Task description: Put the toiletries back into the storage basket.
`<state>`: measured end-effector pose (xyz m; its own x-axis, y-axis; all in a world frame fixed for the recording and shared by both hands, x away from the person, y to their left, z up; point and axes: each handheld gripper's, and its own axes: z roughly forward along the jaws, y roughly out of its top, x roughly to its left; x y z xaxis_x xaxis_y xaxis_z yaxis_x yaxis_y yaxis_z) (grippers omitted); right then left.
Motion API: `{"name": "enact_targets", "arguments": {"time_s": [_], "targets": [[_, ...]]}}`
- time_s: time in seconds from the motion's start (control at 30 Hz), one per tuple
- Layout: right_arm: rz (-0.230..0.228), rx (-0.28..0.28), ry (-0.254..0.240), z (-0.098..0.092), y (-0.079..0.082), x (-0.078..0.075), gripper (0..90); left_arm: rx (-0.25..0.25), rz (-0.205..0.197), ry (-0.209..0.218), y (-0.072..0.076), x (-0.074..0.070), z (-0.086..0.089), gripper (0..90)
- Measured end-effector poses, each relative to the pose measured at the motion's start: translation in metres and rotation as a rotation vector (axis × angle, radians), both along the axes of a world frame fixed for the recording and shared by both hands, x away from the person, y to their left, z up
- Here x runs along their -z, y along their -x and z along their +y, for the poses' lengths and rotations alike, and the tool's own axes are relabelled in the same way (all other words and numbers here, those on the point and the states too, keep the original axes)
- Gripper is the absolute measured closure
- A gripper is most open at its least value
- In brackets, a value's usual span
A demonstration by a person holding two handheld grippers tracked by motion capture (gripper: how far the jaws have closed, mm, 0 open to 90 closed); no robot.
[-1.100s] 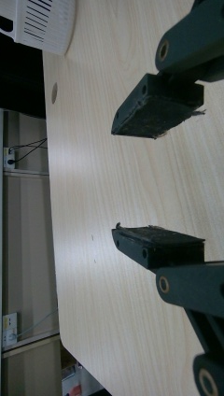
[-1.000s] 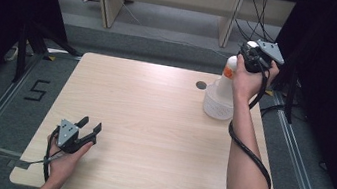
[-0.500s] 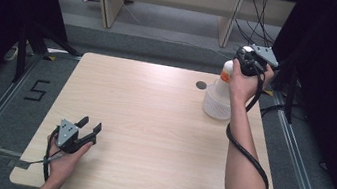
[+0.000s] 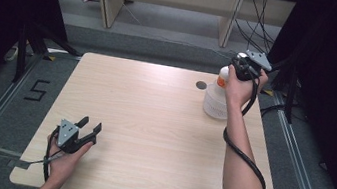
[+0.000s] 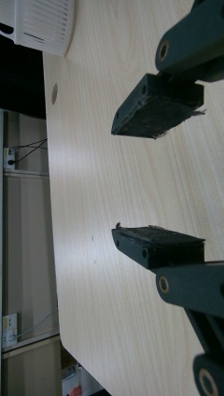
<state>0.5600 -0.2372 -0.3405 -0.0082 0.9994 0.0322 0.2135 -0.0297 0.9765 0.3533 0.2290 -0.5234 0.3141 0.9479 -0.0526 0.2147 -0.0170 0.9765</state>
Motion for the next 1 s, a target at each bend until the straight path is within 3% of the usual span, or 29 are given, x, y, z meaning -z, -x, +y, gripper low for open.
{"name": "enact_targets", "arguments": {"time_s": [0.17,0.27,0.4,0.5,0.53,1.0], "targets": [[0.004,-0.007,0.007,0.0,-0.002,0.005,59.6,0.0,0.001,0.0,0.0,0.0,0.0,42.6],[0.021,-0.001,-0.015,0.002,-0.002,0.007,59.6,0.001,-0.001,0.0,0.0,0.0,0.0,42.6],[0.02,-0.004,0.004,0.001,-0.003,0.01,59.6,0.002,-0.001,-0.001,0.0,0.0,0.0,42.6],[0.039,0.001,-0.021,0.002,-0.003,0.011,59.6,0.002,-0.001,-0.001,0.0,0.0,0.0,42.7],[0.032,-0.004,-0.002,0.001,-0.004,0.012,59.6,0.002,-0.001,-0.001,0.0,0.0,0.0,42.7],[0.037,0.004,-0.009,-0.003,-0.006,0.015,59.3,0.003,-0.001,-0.002,0.0,0.0,0.0,42.7]]}}
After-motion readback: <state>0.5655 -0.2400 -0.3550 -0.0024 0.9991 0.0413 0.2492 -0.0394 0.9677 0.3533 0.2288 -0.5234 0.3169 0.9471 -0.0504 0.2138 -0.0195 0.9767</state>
